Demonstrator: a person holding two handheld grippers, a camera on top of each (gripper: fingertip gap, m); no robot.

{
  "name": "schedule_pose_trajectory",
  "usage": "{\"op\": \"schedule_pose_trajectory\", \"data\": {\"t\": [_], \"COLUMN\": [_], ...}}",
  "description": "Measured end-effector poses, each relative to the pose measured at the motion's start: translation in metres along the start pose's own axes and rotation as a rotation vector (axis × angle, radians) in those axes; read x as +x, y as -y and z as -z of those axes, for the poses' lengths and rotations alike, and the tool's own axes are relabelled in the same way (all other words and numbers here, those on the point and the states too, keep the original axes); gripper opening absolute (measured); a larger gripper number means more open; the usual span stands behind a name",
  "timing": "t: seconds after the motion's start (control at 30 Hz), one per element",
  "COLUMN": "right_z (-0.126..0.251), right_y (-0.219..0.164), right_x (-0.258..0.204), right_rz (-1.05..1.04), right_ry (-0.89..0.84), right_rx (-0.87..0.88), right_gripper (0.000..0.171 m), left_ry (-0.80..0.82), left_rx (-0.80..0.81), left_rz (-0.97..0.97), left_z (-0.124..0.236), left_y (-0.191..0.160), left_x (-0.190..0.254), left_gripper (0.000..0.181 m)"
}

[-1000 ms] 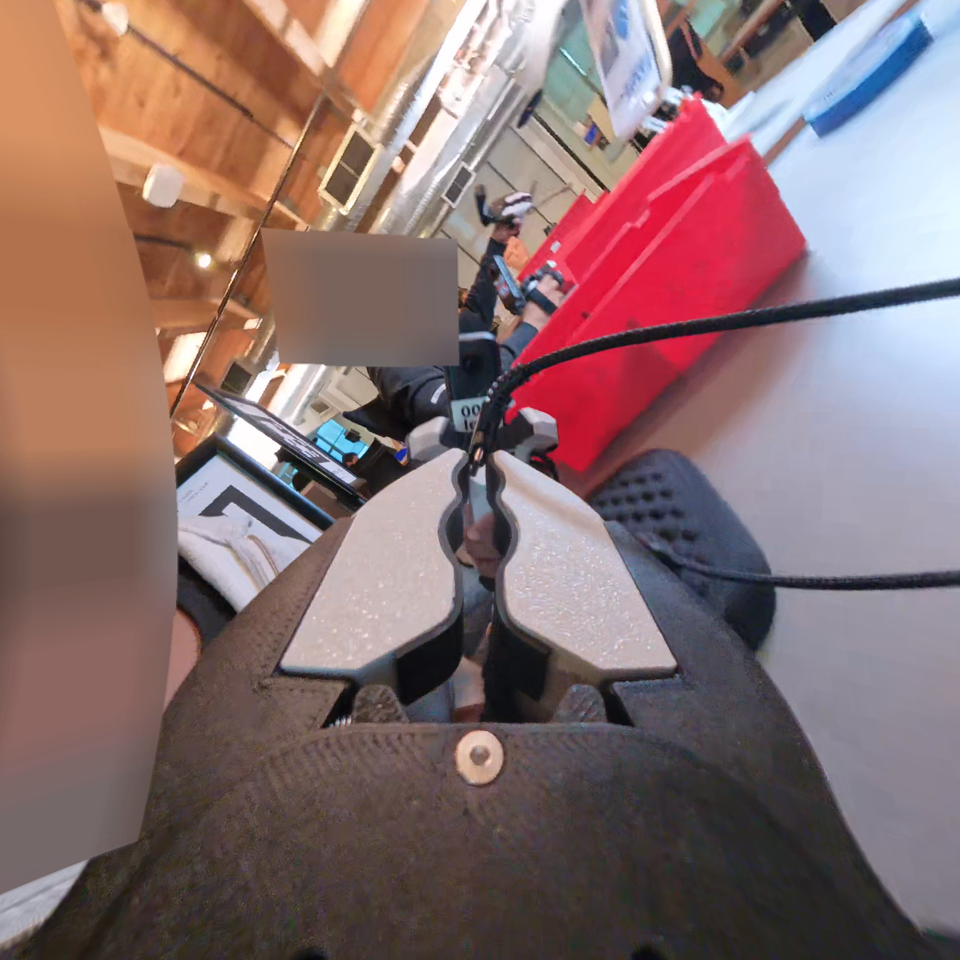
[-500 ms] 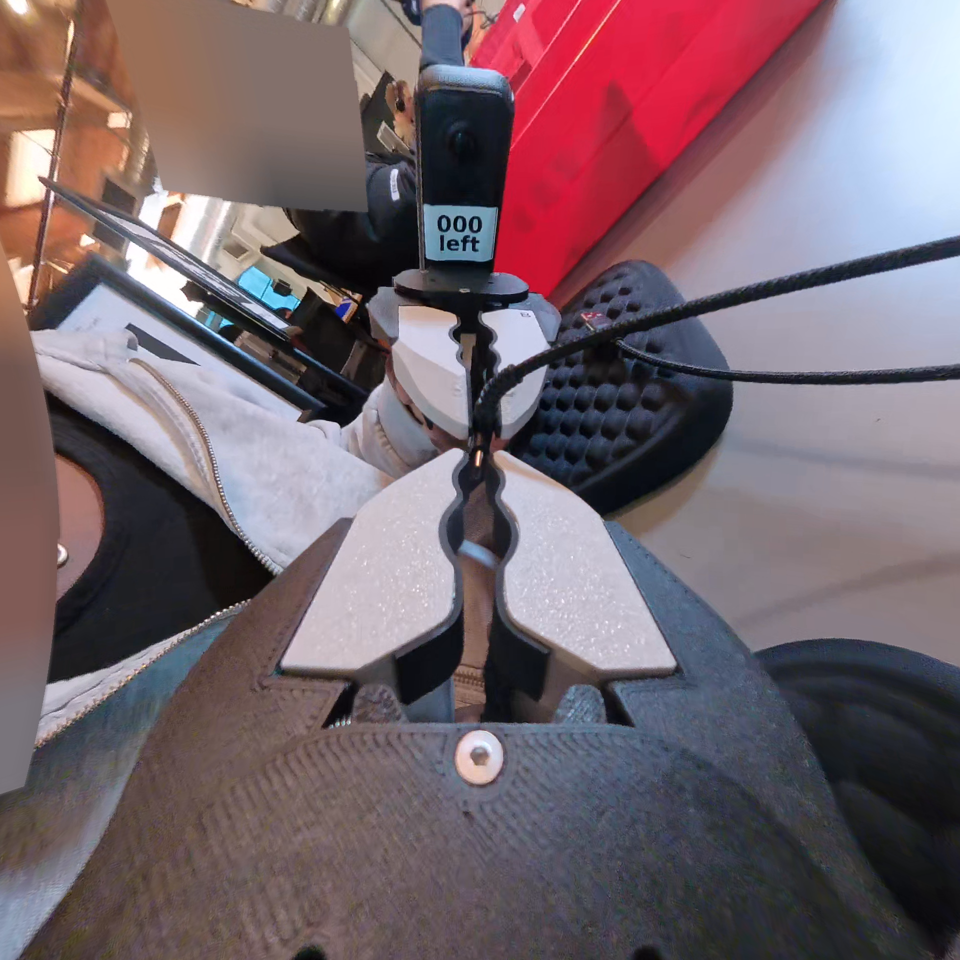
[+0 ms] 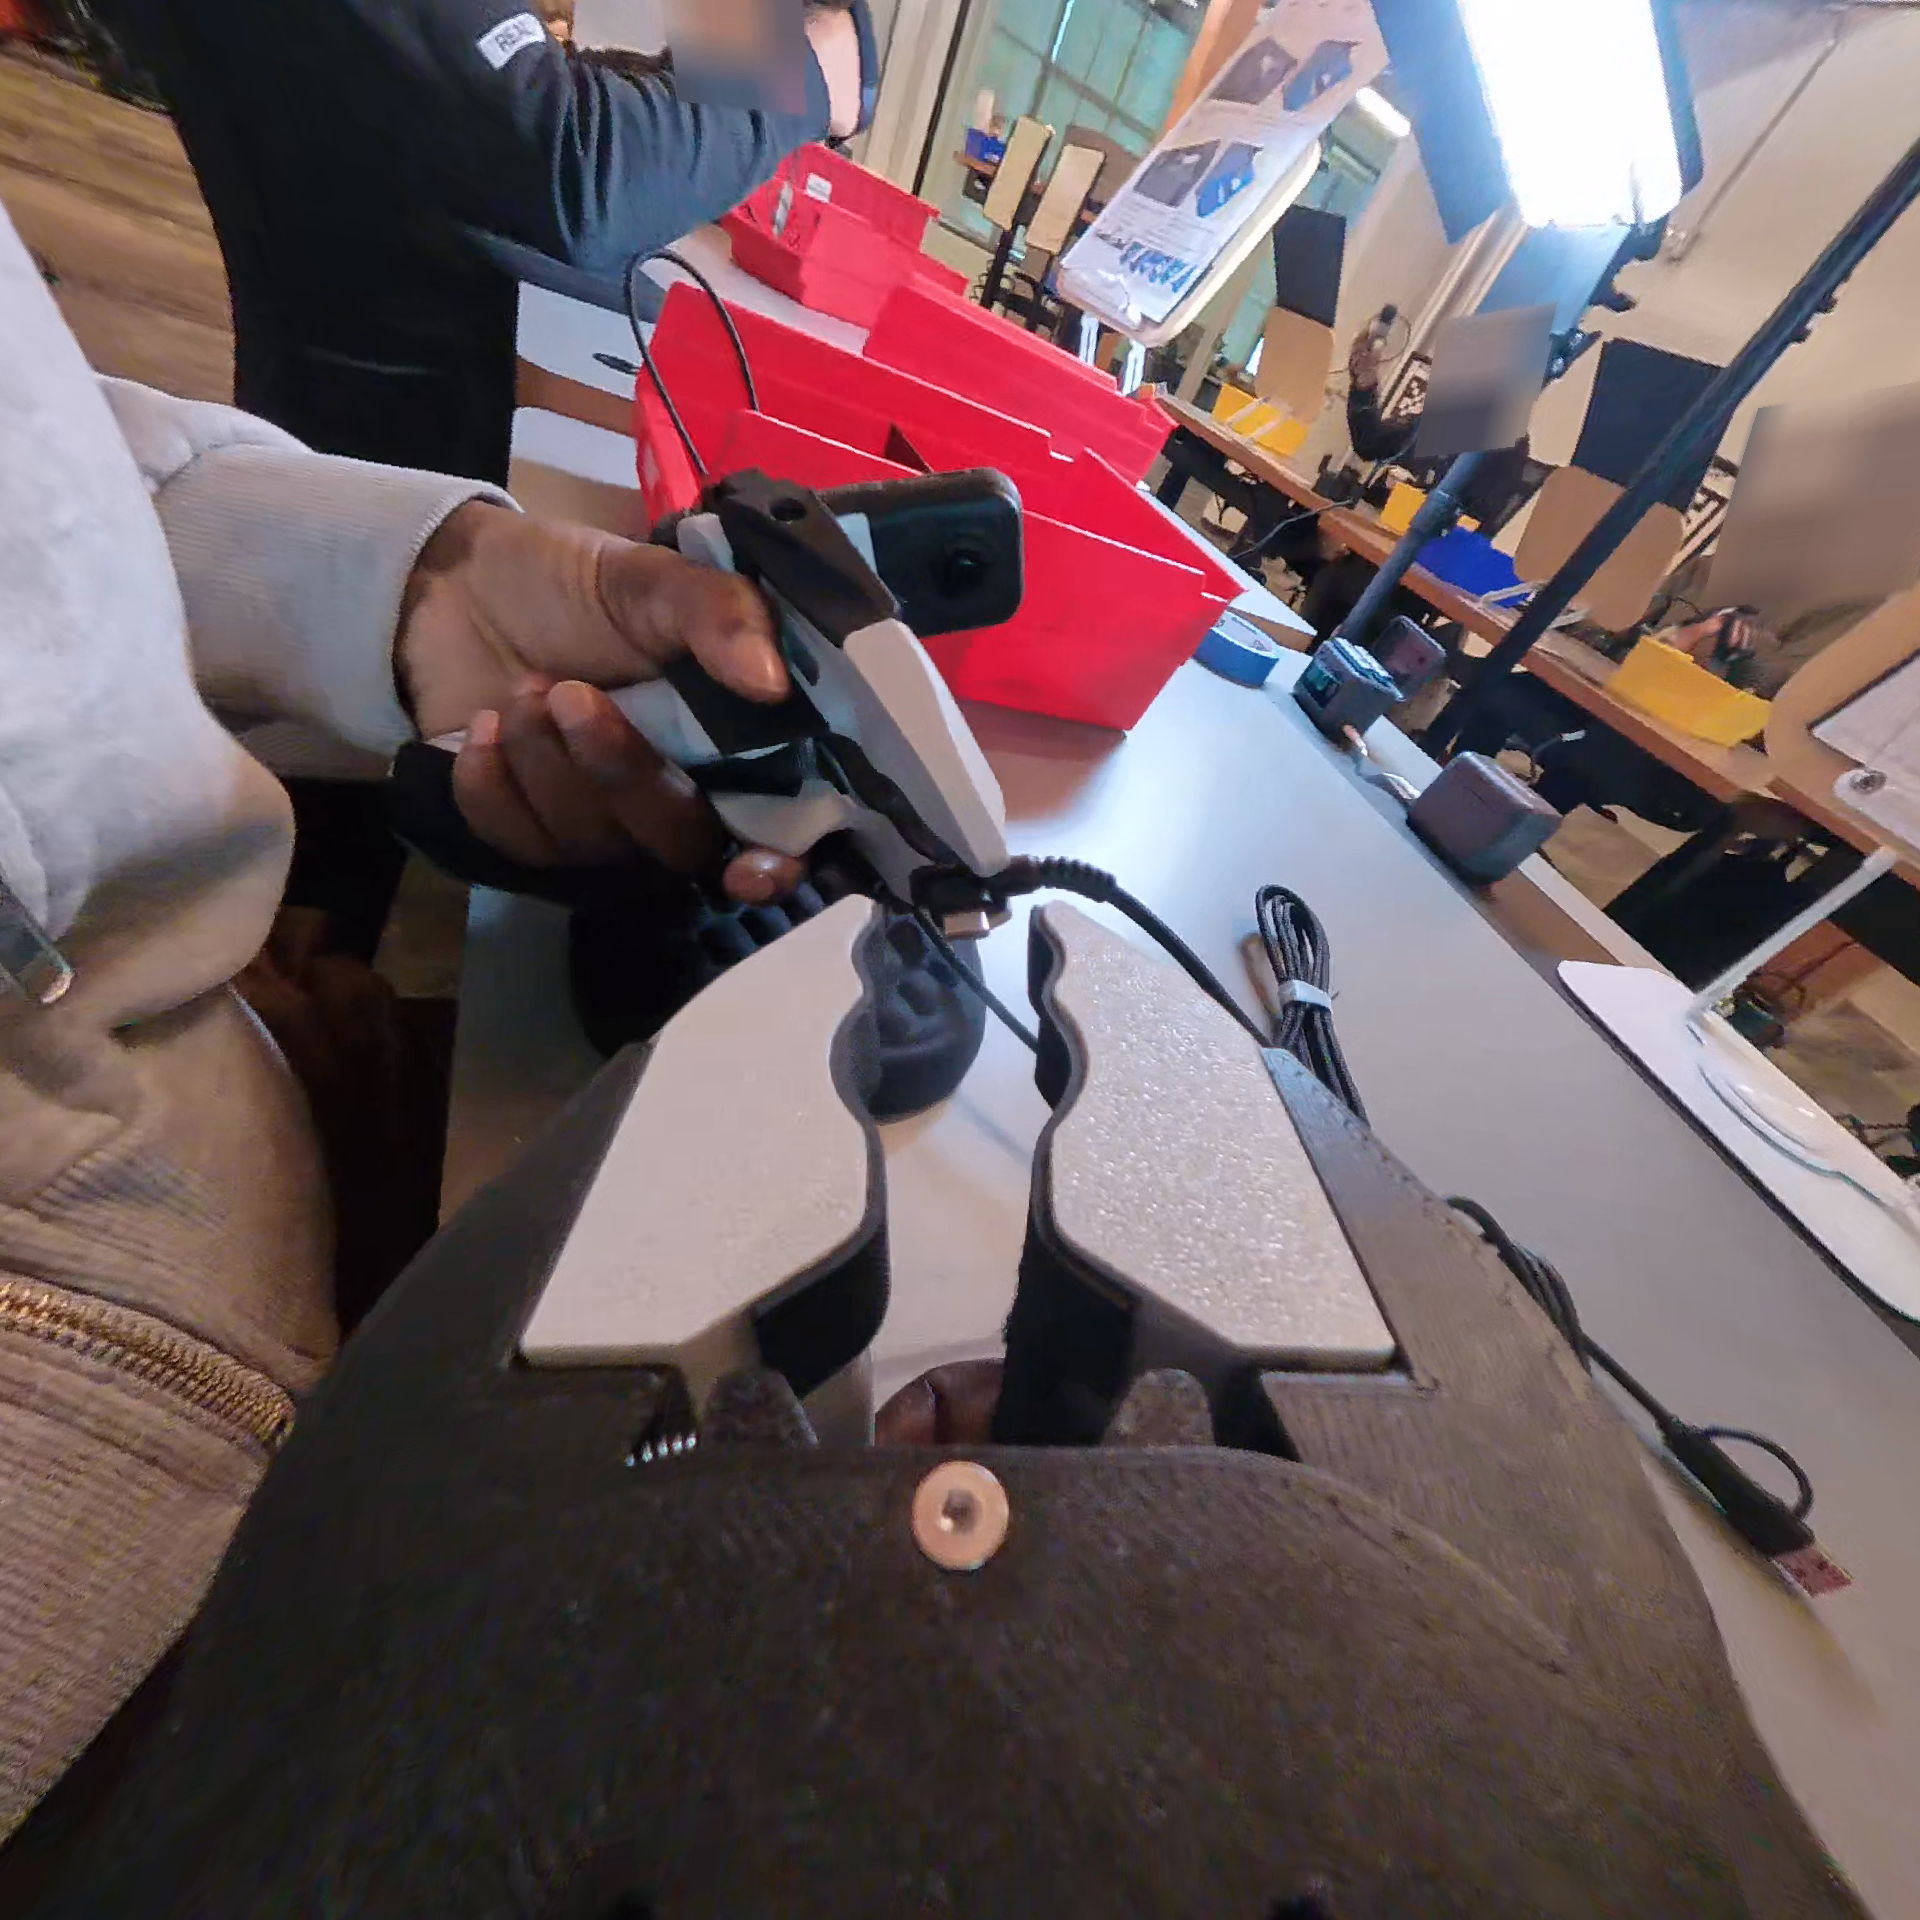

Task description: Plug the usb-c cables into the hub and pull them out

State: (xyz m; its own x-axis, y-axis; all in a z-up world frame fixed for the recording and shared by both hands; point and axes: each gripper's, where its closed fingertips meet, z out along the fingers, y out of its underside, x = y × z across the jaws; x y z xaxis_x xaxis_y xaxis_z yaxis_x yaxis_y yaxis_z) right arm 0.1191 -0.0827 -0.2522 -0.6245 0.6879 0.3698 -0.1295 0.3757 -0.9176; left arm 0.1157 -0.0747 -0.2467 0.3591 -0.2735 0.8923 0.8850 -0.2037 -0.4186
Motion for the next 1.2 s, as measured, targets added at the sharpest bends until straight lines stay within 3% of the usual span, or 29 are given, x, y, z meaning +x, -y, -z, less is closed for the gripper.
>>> {"op": "schedule_pose_trajectory", "data": {"t": [0.03,0.17,0.47,0.97,1.07,1.2], "right_z": [-0.001,-0.005,0.007,0.008,0.012,0.037], "right_y": [0.001,-0.001,0.004,-0.001,0.004,-0.011], "right_x": [-0.001,-0.001,-0.006,-0.016,-0.012,0.036], "right_rz": [0.013,0.056,0.018,0.056,-0.086,-0.532], "right_ry": [-0.002,-0.015,0.201,0.349,0.361,0.272], "right_rx": [0.004,-0.010,0.020,-0.010,-0.003,-0.094], "right_gripper": [0.025,0.011,0.011,0.011,0.012,0.029], "left_ry": [-0.002,0.000,-0.063,-0.059,-0.058,-0.060], "left_rx": [-0.002,-0.011,-0.218,-0.259,-0.231,-0.181], "left_rz": [0.003,0.012,0.058,0.039,-0.017,-0.046], "left_z": [0.000,-0.001,-0.004,-0.008,-0.009,-0.006], "left_y": [0.000,-0.002,-0.029,-0.032,-0.029,-0.023], "left_x": [0.000,-0.001,0.006,0.003,0.004,0.005], "left_gripper": [0.009,0.008,0.017,0.009,0.009,0.009]}}
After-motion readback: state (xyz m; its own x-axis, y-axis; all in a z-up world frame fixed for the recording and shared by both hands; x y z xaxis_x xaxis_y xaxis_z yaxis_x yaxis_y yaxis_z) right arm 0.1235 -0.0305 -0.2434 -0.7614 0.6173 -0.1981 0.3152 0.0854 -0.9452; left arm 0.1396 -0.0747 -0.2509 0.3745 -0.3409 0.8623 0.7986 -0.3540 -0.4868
